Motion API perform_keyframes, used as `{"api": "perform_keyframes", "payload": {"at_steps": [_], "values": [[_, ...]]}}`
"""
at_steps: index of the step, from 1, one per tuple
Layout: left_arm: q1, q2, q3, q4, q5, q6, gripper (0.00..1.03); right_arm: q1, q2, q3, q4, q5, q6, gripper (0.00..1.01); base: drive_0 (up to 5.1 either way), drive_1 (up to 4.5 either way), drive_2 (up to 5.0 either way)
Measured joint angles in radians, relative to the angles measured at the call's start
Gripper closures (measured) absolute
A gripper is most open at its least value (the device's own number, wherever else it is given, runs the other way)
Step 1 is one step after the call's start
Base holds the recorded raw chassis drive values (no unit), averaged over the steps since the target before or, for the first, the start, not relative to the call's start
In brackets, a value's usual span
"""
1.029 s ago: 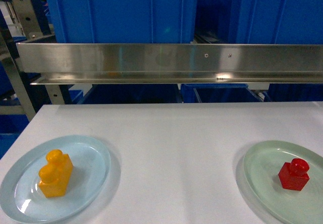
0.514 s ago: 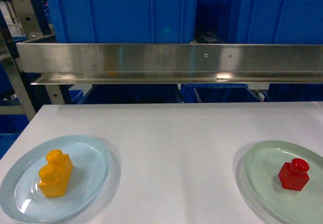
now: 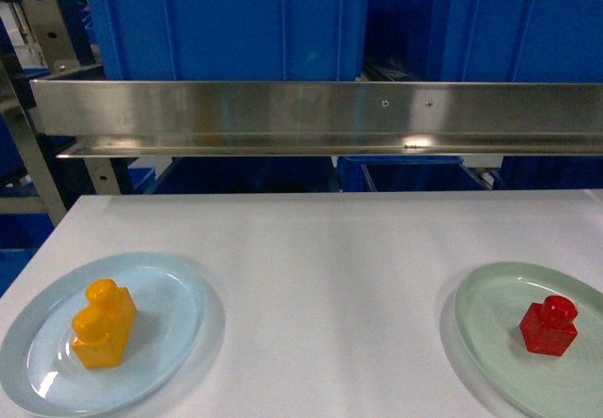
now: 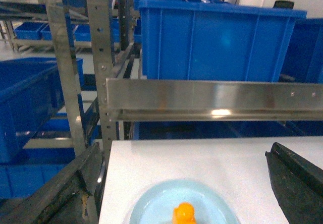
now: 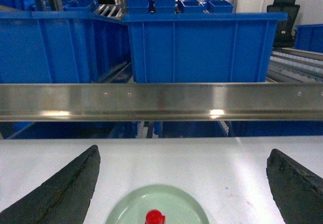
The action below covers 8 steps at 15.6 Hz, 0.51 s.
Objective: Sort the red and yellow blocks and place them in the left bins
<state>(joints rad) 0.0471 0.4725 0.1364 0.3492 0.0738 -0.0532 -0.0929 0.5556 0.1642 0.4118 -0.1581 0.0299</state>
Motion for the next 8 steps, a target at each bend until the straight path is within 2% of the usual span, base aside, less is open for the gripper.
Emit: {"api": "perform_keyframes", "payload": {"at_steps": [2,5,8], "values": [[0.036,0.095,0.037,0.026,0.047,-0.002,0.05,0.024,0.087,0.037,0.036,0.003,0.003,0.03,0.0,0.00,0.0],[0.054,0.166,0.044,0.062,0.072,-0.002,0.05,0.047,0.172,0.049,0.074,0.013,0.002,0.03,0.0,0.00,0.0],[0.091,0.449,0.047,0.213,0.110,0.008,0.05,0.105,0.430,0.054,0.233,0.049,-0.027,0.03,0.0,0.00,0.0]]}}
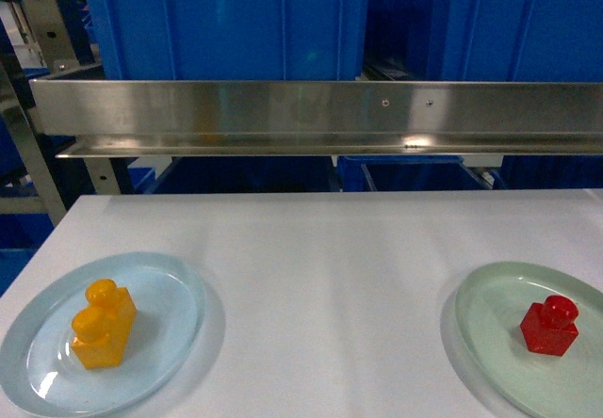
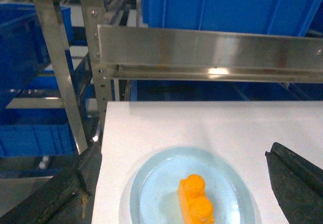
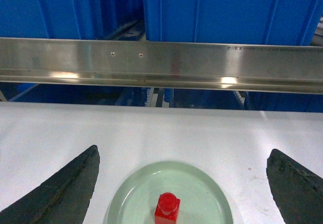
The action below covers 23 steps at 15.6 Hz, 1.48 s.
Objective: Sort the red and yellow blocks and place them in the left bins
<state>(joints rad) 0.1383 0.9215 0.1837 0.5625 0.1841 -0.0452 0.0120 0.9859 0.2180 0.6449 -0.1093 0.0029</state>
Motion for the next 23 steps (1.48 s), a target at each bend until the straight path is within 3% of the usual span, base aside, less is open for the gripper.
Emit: {"api": "perform_keyframes", "payload": {"at_steps": [3,10,12,15,19,23], "values": [[0.012,0.254,0.004,0.214,0.026,0.023,0.05,0.022,0.276,0.049,0.178,0.053,-0.027,0.03,0.0,0.00,0.0],[0.009,0.269,0.006,0.216,0.027,0.031,0.05,0.024,0.316,0.049,0.198,0.051,-0.033,0.03,0.0,0.00,0.0],[0.009,0.269,0.006,0.216,0.027,0.031,0.05,0.049,0.389,0.053,0.248,0.052,-0.042,0.03,0.0,0.00,0.0],[0.009,0.269,0.006,0.216,0.027,0.031,0.05,0.108,0.410,0.063,0.233,0.064,-0.045,0.03,0.0,0.00,0.0],[0.009,0.269,0.006,0.216,0.027,0.032,0.05,0.221,0.555,0.111,0.262,0.138,-0.045,0.03,0.0,0.00,0.0],[0.009,0.269,0.006,0.216,0.027,0.032,0.05,0.237,0.719,0.214,0.248,0.216,-0.045,0.03,0.0,0.00,0.0]]}}
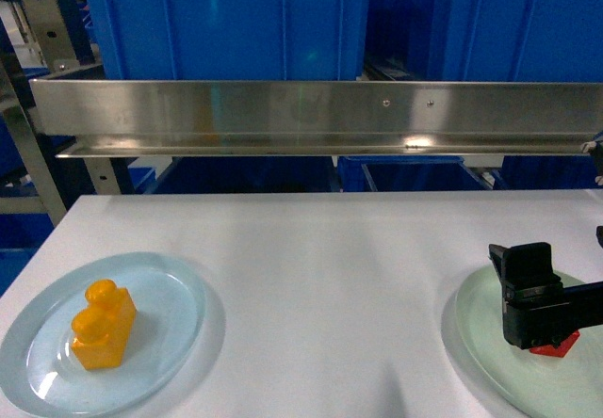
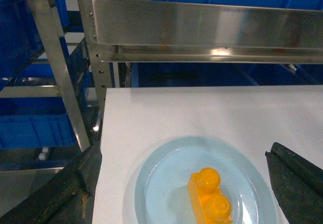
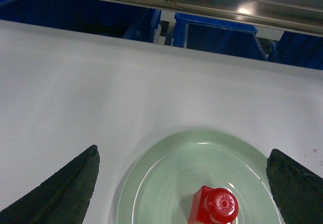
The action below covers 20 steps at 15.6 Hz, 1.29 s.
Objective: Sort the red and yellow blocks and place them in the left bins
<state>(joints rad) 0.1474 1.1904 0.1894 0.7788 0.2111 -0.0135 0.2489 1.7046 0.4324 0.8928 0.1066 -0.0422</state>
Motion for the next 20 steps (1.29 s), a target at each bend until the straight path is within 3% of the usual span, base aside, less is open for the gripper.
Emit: {"api": "perform_keyframes", "payload": {"at_steps": [9,15,20], "values": [[0.000,0.000,0.000,0.000,0.000,0.000,0.05,-0.092,0.193,0.115,-0.021,0.061,0.040,0.03,0.0,0.00,0.0],[0.000,0.000,0.000,0.000,0.000,0.000,0.05,-0.093,0.301,0.111,-0.001,0.092,0.099,0.03,0.0,0.00,0.0],[0.000,0.000,0.000,0.000,0.000,0.003,0.05,-0.100,0.378,0.106,-0.001,0.087,0.150,0.03,0.0,0.00,0.0]]}}
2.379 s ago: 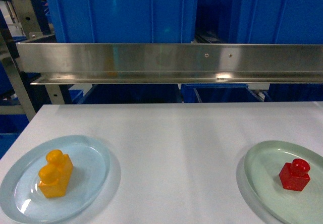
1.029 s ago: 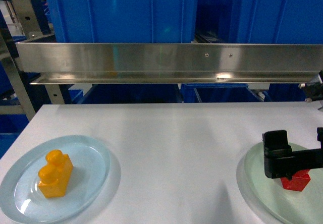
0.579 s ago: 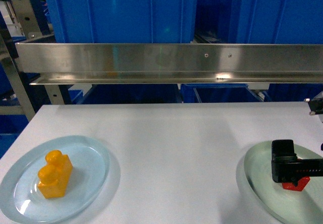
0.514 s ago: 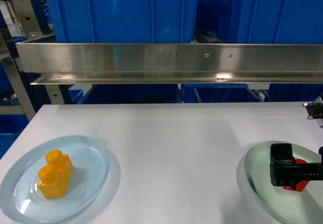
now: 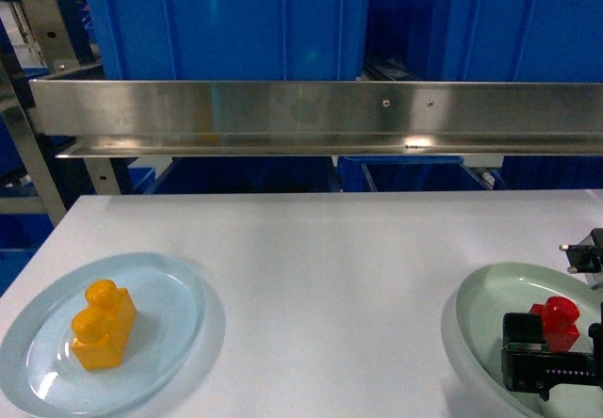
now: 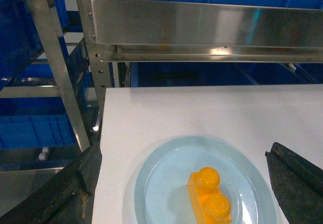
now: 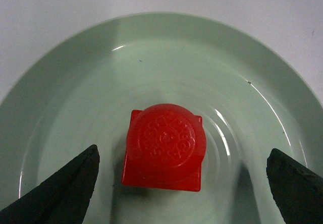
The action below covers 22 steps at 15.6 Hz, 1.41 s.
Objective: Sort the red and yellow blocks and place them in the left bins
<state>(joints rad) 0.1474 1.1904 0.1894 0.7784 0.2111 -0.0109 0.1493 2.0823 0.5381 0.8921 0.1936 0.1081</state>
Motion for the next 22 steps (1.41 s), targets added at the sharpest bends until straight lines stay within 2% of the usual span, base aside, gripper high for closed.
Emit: {"api": "perform_keyframes", "payload": {"at_steps": [1,2,3,4,8,13,16,19,22], "values": [[0.000,0.000,0.000,0.000,0.000,0.000,0.05,0.000,0.005,0.000,-0.001,-0.002,0.011,0.04,0.0,0.00,0.0],[0.000,0.000,0.000,0.000,0.000,0.000,0.05,-0.005,0.005,-0.001,-0.005,-0.010,0.021,0.14,0.0,0.00,0.0],[0.000,0.000,0.000,0.000,0.000,0.000,0.05,-0.014,0.004,-0.003,0.011,-0.024,0.033,0.38,0.0,0.00,0.0],[0.000,0.000,0.000,0.000,0.000,0.000,0.05,-0.041,-0.028,-0.026,0.026,-0.045,0.033,0.70,0.0,0.00,0.0],[0.000,0.000,0.000,0.000,0.000,0.000,0.05,-0.072,-0.112,-0.069,0.068,-0.098,0.008,0.72,0.0,0.00,0.0],[0.000,0.000,0.000,0.000,0.000,0.000,0.05,-0.082,-0.214,-0.130,0.079,-0.121,-0.005,0.72,0.0,0.00,0.0],[0.000,0.000,0.000,0.000,0.000,0.000,0.05,-0.085,-0.379,-0.197,0.090,-0.128,-0.042,0.72,0.0,0.00,0.0],[0.000,0.000,0.000,0.000,0.000,0.000,0.05,-0.092,-0.546,-0.274,0.072,-0.130,-0.100,0.72,0.0,0.00,0.0],[0.000,0.000,0.000,0.000,0.000,0.000,0.05,-0.092,-0.771,-0.346,-0.033,-0.138,-0.151,0.72,0.0,0.00,0.0]]}}
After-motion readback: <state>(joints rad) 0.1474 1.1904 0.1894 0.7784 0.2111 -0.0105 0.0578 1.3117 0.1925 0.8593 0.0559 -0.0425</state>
